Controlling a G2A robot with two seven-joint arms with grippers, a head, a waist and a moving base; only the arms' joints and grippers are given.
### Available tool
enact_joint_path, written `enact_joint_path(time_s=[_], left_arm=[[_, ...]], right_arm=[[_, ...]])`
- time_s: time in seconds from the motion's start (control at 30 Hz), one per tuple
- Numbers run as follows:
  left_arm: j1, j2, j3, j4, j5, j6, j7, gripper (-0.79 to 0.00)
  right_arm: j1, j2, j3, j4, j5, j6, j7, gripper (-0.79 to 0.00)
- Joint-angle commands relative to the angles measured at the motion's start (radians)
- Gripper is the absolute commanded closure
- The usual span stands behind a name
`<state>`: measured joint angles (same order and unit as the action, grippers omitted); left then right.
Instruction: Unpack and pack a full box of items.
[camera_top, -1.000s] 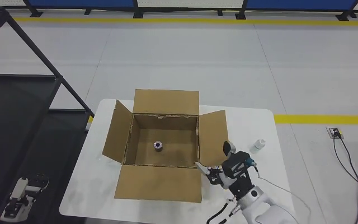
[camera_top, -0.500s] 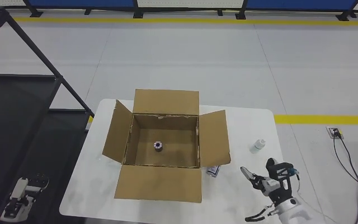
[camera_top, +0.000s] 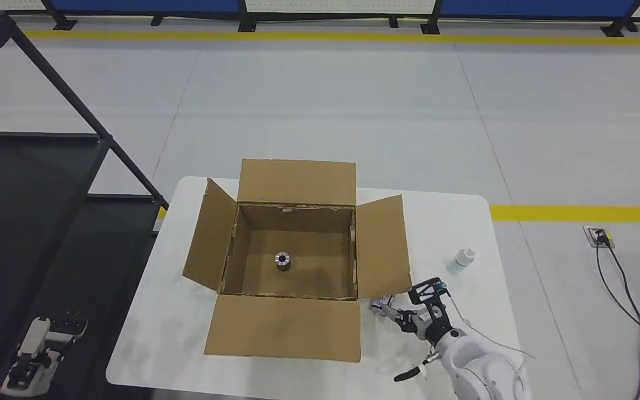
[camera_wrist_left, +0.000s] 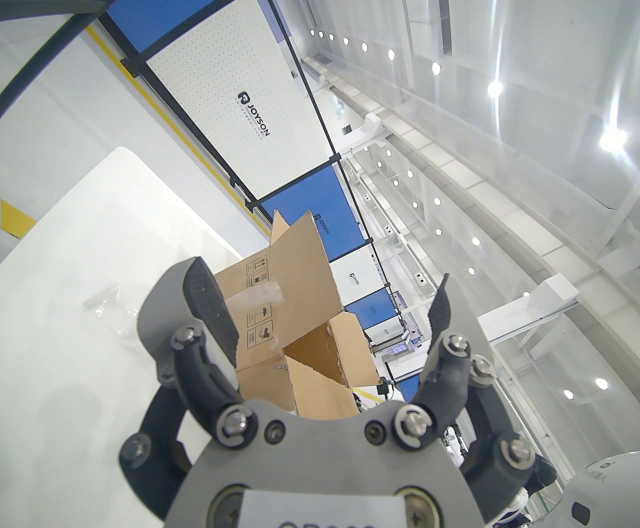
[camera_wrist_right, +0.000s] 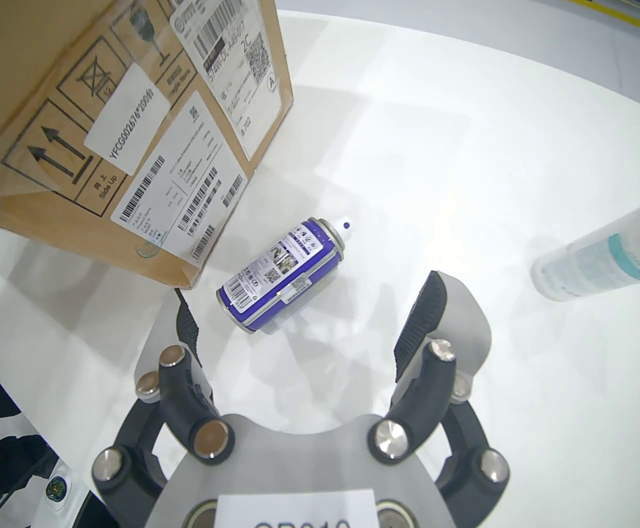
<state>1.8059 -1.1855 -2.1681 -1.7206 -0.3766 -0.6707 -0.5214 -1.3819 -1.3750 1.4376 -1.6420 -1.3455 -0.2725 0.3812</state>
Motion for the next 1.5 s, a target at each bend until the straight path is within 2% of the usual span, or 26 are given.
enact_joint_path(time_s=[0.0, 0.1, 0.23, 0.4, 0.5, 0.7, 1.17, 1.47], left_arm=[[0.000, 0.000, 0.000, 0.000, 0.000, 0.000, 0.000, -0.785], [0.000, 0.000, 0.000, 0.000, 0.000, 0.000, 0.000, -0.785], [0.000, 0.000, 0.000, 0.000, 0.000, 0.000, 0.000, -0.785], [0.000, 0.000, 0.000, 0.000, 0.000, 0.000, 0.000, -0.785], [0.000, 0.000, 0.000, 0.000, 0.000, 0.000, 0.000, -0.785], [0.000, 0.000, 0.000, 0.000, 0.000, 0.000, 0.000, -0.785], [0.000, 0.000, 0.000, 0.000, 0.000, 0.000, 0.000, -0.785], [0.000, 0.000, 0.000, 0.000, 0.000, 0.000, 0.000, -0.785]], right_arm=[[0.006, -0.003, -0.012, 0.013, -0.029, 0.069, -0.040, -0.785], [0.007, -0.006, -0.019, 0.025, -0.019, 0.124, -0.093, -0.785], [0.004, -0.002, 0.044, 0.010, 0.020, 0.184, -0.136, -0.785], [0.005, 0.005, 0.098, 0.002, 0.089, 0.164, -0.114, -0.785], [0.024, 0.008, 0.076, 0.021, 0.086, 0.113, -0.059, -0.785], [0.035, 0.004, -0.005, 0.054, 0.046, 0.104, -0.045, -0.785], [0.040, -0.008, -0.143, 0.090, -0.062, 0.214, -0.062, -0.785], [0.071, -0.013, -0.165, 0.127, -0.095, 0.283, -0.058, -0.785]])
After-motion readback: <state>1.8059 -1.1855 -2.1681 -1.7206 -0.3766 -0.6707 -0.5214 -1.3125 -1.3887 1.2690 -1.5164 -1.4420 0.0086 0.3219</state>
